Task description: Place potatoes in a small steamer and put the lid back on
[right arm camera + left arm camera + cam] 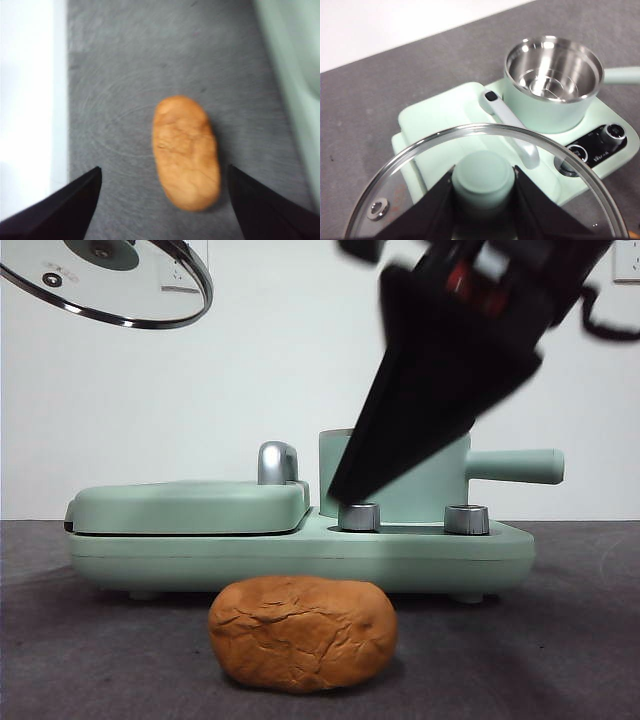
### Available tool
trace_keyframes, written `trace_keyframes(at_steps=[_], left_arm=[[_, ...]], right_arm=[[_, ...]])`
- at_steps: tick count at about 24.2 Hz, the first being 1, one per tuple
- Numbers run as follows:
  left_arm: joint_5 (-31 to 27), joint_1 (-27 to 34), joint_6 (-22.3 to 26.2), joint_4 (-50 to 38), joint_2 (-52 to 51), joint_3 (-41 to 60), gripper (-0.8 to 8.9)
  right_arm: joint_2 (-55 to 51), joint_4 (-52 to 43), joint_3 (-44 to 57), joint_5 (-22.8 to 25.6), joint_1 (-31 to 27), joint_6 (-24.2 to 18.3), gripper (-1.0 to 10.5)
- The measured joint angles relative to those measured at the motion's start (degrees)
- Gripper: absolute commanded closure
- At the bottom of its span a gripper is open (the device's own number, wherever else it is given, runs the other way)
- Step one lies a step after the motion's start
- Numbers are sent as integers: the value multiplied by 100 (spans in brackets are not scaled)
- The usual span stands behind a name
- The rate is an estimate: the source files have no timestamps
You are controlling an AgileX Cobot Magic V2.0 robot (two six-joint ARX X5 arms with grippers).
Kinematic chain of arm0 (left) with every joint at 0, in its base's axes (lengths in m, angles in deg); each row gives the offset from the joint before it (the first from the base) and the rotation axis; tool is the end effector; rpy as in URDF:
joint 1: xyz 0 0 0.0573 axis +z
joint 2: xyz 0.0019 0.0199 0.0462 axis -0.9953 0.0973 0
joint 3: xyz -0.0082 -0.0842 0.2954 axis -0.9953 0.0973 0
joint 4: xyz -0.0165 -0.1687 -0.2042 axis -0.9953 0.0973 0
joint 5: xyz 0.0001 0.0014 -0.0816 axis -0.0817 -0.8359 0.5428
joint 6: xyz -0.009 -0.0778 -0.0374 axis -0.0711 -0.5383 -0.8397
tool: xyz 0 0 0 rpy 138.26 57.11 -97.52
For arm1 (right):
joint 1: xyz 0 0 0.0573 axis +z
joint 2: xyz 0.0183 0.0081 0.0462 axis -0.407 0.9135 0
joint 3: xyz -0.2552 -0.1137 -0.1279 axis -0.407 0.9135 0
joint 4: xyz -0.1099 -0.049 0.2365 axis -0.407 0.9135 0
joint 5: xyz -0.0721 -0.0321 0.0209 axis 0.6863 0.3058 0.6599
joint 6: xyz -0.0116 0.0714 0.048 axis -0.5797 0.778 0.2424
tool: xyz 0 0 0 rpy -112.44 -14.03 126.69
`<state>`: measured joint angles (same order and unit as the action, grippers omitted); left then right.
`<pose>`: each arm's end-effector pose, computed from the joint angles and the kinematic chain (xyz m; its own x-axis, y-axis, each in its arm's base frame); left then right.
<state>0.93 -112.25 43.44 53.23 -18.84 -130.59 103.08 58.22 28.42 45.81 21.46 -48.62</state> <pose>0.1955 -0.1029 0.3818 0.7912 -0.4153 -0.4489 0.4875 0.8716 0.0528 0.1780 0.2260 0.2233 0.0263 0.6377 -0.7698 -0.9887 0.1304 0.0743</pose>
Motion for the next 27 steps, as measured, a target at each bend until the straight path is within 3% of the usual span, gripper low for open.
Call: trace_keyframes(at_steps=[4, 11, 18, 21, 24, 27], left_arm=[[-2, 42, 4, -13, 0, 0, 804], [0, 42, 7, -201, 0, 0, 804], [0, 42, 4, -186, 0, 0, 804], [0, 42, 4, -188, 0, 0, 804], [0, 42, 4, -188, 0, 0, 804], [0, 42, 4, -188, 0, 0, 804]], right_arm=[[442, -186, 0, 72, 210, -55, 548], [922, -664, -44, 739, 372, -111, 548], [1119, -778, -48, 754, 476, -136, 550], [1119, -800, -48, 756, 476, -136, 666], [1119, -800, -48, 754, 476, -127, 681], [1104, -791, -48, 752, 474, 133, 681]])
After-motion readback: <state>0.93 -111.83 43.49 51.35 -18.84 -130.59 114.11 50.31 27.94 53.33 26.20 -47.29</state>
